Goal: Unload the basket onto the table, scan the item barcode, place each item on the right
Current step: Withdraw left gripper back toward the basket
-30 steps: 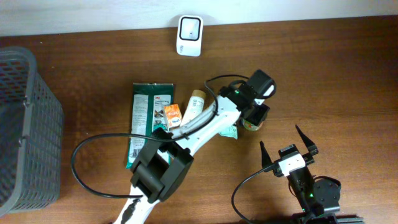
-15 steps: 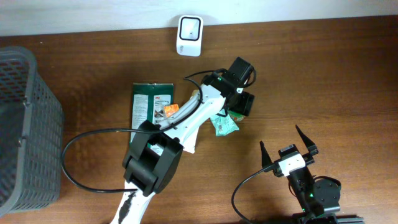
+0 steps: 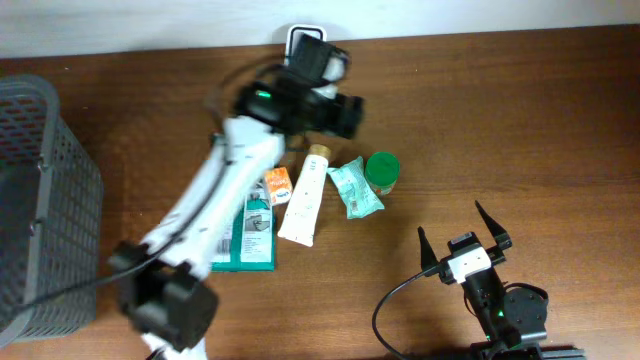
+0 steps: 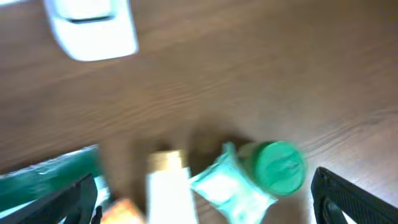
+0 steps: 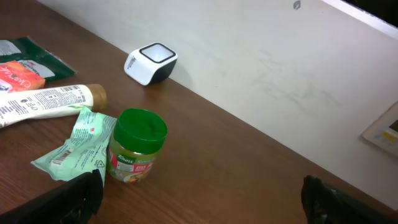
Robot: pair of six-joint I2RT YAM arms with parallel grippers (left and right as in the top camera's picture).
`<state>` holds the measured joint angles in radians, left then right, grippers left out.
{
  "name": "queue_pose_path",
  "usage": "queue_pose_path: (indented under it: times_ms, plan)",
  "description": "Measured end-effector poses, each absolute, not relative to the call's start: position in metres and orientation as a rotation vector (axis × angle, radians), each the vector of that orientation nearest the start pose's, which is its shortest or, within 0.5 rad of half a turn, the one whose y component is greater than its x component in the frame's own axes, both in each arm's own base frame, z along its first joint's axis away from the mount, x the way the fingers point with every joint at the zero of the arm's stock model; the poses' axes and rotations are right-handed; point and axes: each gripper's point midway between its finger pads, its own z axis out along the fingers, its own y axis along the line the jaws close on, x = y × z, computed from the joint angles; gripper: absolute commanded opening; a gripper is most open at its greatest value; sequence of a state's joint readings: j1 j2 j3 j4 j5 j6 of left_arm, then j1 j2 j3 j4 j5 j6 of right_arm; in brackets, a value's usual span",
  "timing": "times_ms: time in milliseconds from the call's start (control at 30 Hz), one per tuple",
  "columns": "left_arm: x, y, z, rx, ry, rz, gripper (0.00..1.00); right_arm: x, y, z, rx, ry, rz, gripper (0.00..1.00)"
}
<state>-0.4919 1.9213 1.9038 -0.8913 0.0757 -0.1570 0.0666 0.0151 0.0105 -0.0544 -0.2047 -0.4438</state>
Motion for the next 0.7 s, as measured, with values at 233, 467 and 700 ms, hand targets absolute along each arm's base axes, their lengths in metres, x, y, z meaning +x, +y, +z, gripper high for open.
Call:
queue_pose_path:
  times_ms: [233,467,700]
  plan:
    - [0.441,-0.101,0.248,0.346,2.549,-0.177,1.00,0.240,0.051,0.162,-0.562,1.530,-0.124,0.98]
    - [0.446,0.009,0.245,0.202,2.580,-0.041,0.99,0.240,0.051,0.162,-0.562,1.530,-0.123,0.99]
    - [0.444,0.045,0.245,0.128,2.586,-0.003,0.99,0.240,0.051,0.162,-0.562,1.530,-0.123,0.99]
